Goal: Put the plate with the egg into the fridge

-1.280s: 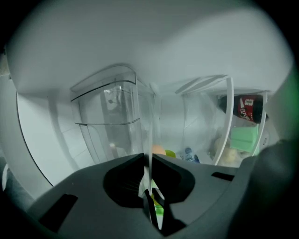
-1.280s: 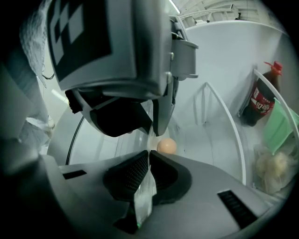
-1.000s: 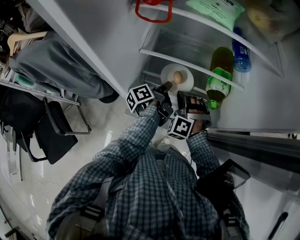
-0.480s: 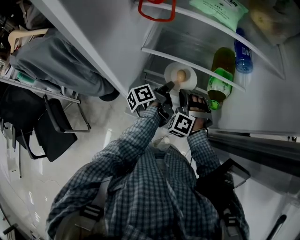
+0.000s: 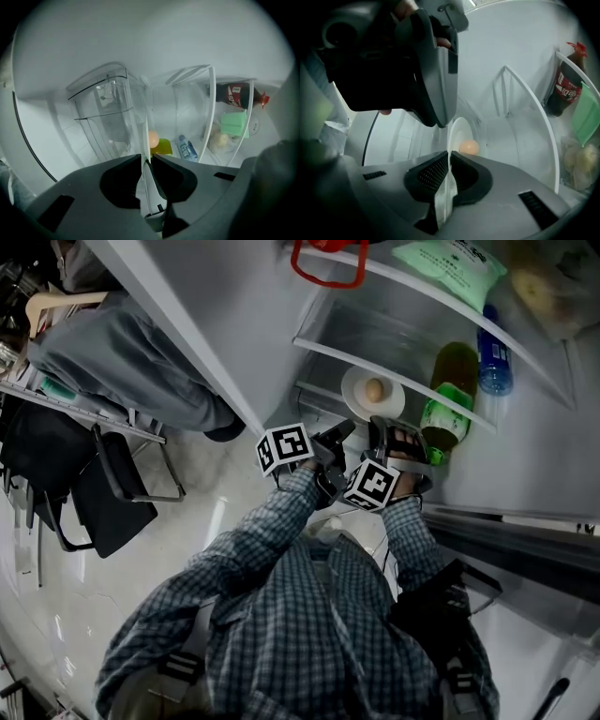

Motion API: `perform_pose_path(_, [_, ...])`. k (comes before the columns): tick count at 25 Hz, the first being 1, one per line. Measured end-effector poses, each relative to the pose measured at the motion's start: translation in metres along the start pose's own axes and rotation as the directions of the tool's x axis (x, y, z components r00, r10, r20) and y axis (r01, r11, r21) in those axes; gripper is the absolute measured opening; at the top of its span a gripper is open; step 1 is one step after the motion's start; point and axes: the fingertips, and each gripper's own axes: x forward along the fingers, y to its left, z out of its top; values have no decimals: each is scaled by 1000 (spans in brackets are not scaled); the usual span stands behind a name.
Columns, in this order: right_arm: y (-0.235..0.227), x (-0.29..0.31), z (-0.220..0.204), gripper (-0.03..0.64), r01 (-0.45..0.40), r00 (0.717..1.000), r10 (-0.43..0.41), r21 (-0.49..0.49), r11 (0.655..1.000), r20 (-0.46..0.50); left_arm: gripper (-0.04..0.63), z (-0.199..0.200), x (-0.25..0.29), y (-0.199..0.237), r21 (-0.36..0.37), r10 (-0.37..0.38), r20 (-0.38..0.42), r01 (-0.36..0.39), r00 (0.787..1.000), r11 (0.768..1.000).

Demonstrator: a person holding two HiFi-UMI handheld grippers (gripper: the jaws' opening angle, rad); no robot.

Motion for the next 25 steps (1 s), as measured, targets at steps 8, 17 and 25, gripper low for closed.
perform_pose_path(8, [4,5,1,25,-50,999,49,74,996,19,55,4,-13,7,-36,12,36,-11,999,999])
perform_pose_path(17, [5,5,1,35,-92,995,84,139,986,61,54,2,-5,3,34,9,-1,-9,1000,999])
perform_pose_path(25, [6,2,0,38,-95,994,84,154,984,75,38,2,19,-3,82,37,-41,-34,998,996])
